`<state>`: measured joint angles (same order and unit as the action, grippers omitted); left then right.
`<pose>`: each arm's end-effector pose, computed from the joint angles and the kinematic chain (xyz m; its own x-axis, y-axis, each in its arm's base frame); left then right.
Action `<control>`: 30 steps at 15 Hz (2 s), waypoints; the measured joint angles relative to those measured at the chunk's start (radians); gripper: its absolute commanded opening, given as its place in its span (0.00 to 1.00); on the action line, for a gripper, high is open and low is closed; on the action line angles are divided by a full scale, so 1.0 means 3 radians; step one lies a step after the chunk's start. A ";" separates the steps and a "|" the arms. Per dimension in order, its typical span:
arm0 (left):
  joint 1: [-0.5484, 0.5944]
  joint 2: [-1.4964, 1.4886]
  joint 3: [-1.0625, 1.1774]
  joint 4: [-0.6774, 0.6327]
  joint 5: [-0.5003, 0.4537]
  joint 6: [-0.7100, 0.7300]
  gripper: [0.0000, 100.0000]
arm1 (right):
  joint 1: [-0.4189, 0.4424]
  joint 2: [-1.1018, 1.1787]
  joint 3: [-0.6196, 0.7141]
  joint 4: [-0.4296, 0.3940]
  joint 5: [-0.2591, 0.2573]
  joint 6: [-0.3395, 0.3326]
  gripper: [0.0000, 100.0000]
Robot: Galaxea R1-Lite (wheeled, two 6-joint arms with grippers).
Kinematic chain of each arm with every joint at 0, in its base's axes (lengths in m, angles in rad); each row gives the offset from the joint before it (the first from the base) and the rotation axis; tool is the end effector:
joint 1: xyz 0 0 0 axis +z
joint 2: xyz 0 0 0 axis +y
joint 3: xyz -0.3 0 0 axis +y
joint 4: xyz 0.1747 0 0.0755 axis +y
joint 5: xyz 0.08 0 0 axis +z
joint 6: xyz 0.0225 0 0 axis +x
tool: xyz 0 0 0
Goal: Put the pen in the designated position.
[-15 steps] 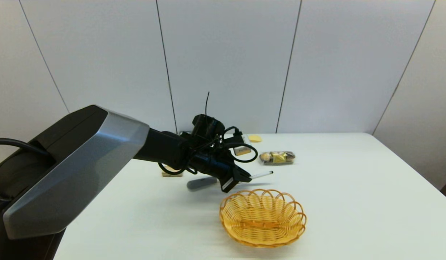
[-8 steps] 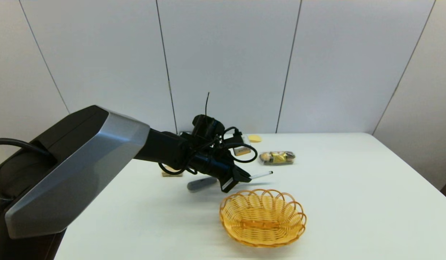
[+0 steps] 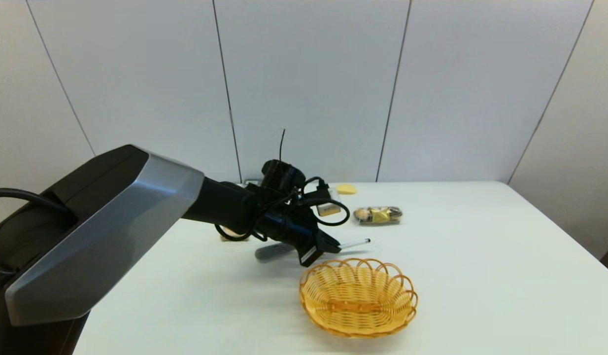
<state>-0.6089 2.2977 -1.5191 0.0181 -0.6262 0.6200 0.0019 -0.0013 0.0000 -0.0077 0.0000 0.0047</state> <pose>0.3578 -0.2656 0.0850 0.1294 -0.8047 -0.5794 0.9915 0.1126 0.0651 -0.0229 0.0000 0.0763 1.0000 0.0019 0.0090 -0.0019 1.0000 0.0047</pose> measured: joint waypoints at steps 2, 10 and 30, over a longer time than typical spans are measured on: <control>0.0000 -0.0004 0.0024 -0.0001 0.0003 -0.0003 1.00 | 0.0000 0.0000 0.0000 0.0001 0.0000 -0.0004 1.00; 0.0047 -0.0067 -0.0065 -0.0003 0.0012 0.0006 1.00 | -0.0001 0.0000 0.0000 0.0002 0.0000 -0.0001 1.00; 0.1156 -0.2861 0.1338 0.0451 0.0965 -0.0406 1.00 | 0.0000 0.0000 0.0000 0.0001 -0.0001 -0.0003 1.00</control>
<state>-0.2621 1.4394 -1.1179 0.1534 -0.3366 0.4983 0.0019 -0.0013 0.0000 -0.0072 -0.0004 0.0038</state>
